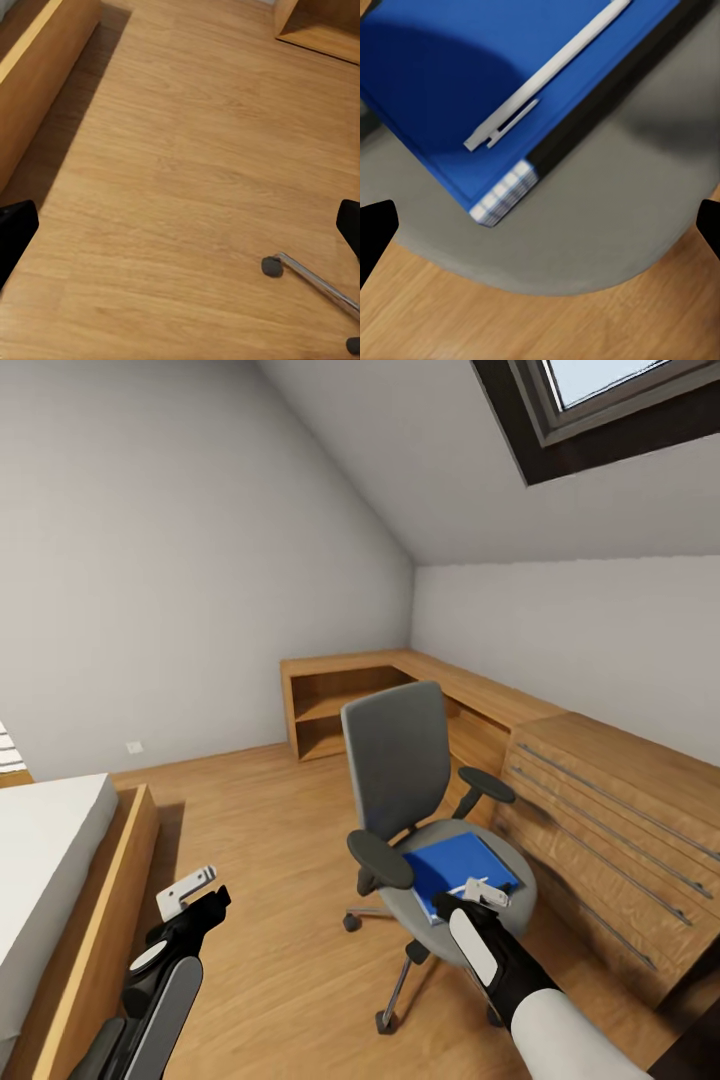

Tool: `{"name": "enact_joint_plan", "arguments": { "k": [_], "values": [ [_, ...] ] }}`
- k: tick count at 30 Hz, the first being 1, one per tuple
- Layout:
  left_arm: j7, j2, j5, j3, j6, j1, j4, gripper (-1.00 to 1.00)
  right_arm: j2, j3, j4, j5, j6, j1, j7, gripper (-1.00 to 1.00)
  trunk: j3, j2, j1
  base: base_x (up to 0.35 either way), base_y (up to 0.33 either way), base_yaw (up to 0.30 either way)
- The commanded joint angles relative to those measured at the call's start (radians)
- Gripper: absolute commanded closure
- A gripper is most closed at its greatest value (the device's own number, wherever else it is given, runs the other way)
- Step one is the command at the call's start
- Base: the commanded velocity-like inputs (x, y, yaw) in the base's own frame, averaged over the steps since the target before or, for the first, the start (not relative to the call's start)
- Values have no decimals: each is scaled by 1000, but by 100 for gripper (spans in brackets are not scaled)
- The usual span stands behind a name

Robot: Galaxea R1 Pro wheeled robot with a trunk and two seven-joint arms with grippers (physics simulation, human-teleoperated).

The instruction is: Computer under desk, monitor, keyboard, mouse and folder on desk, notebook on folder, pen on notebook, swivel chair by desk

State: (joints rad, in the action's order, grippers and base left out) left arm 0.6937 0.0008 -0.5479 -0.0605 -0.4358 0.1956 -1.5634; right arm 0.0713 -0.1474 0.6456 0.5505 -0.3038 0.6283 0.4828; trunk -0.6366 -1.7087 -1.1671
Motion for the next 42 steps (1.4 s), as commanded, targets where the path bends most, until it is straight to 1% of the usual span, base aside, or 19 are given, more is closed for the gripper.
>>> {"name": "enact_joint_plan", "arguments": {
  "k": [1, 14, 21, 24, 29, 32, 36, 42],
  "values": [
    [7, 0, -6, -1, -3, 1, -1, -100, -1, -4, 2, 7, -3, 1, 8, -100, -4, -8, -4, 0, 0, 0],
    [6, 2, -8, -1, -4, -1, 4, -100, -1, -6, -1, -3, -2, 1, 14, -100, -4, -8, -4, 6, 0, 0],
    [6, 2, -9, -1, -4, -1, 13, -100, -1, -8, -2, -4, -2, 1, 77, -100, -4, -8, -4, 214, 0, 0],
    [6, 2, -8, -2, -4, -1, 14, -100, -1, -9, -3, -5, -1, 1, 84, -100, -4, -8, -4, 104, 0, 0],
    [6, 2, -8, -3, -4, -1, 23, -100, -2, -9, -4, -7, 2, 1, 87, -100, -4, -8, -4, 47, 0, 0],
    [5, 3, -8, -18, -4, -1, 37, -100, -2, -10, -4, -10, 4, 1, 88, -100, -4, -8, -4, 199, 0, 0],
    [4, 2, -9, -26, -4, 0, 42, -100, -3, -9, -4, -9, 4, 1, 87, -100, -4, -8, -4, 170, 0, 0],
    [4, 2, -9, -27, -4, -1, 44, -100, -5, -9, -5, -9, 4, 1, 86, -100, -4, -8, -4, 122, 0, 0]
  ]
}}
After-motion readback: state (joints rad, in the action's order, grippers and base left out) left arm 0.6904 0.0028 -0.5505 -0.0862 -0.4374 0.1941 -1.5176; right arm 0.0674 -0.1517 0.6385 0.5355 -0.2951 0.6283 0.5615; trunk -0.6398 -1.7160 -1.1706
